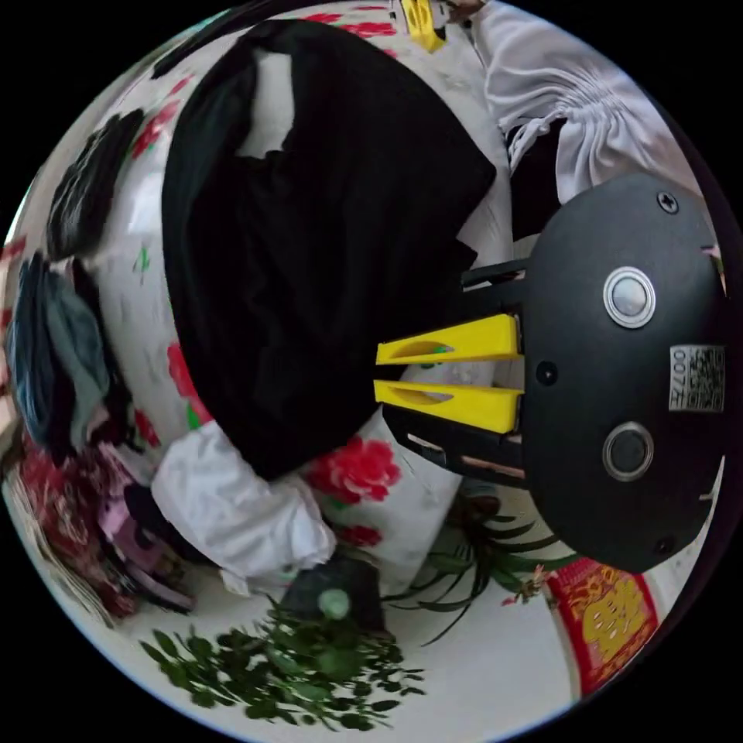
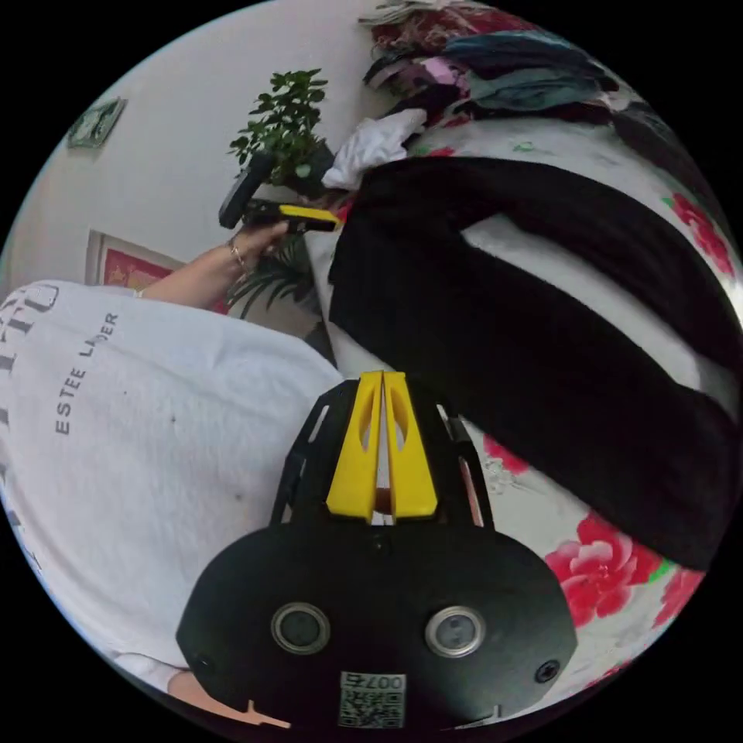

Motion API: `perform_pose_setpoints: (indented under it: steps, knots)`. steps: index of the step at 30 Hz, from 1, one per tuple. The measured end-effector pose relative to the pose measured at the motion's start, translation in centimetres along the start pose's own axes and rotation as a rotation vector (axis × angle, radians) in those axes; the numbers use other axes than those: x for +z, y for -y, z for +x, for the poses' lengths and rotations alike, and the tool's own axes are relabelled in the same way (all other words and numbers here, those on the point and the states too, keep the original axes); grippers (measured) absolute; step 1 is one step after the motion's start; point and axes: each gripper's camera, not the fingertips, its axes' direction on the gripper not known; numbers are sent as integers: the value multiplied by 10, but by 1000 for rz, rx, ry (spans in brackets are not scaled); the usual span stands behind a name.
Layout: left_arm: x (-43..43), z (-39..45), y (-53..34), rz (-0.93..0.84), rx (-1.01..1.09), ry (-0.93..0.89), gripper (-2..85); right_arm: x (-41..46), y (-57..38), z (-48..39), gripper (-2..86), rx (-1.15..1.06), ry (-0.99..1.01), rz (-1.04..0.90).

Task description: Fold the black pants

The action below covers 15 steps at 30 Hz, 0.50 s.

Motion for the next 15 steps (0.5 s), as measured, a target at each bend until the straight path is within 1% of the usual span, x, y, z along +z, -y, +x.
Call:
perform_pose_setpoints:
  steps: [1,2,3,5,7,9,11,12,13,15]
  knots:
    - [-7,-16,-11,31,-59,-35,52,-28,-8,17,-2,79,-50,112]
    - [-13,-28,-24,52,-115,-69,58,-56,-19,35,-2,176,-148,204]
    - [-15,-32,-31,62,-140,-83,60,-69,-26,43,-2,218,-211,244]
    - [-23,-37,-58,106,-225,-131,64,-112,-52,75,-2,372,-456,336]
    - [-23,-32,-72,123,-257,-192,65,-131,-64,97,-1,453,-583,334]
    - [-17,-20,-75,104,-273,-240,67,-137,-68,119,-1,520,-676,278]
    - [-8,4,-61,61,-277,-302,79,-129,-62,143,-1,556,-784,169]
    - [-6,11,-55,49,-275,-299,82,-126,-59,147,-2,561,-799,145]
    - [-4,23,-43,20,-274,-258,79,-118,-54,155,-2,562,-796,90]
    - [-9,33,-30,27,-258,-191,72,-114,-49,150,-2,521,-848,94]
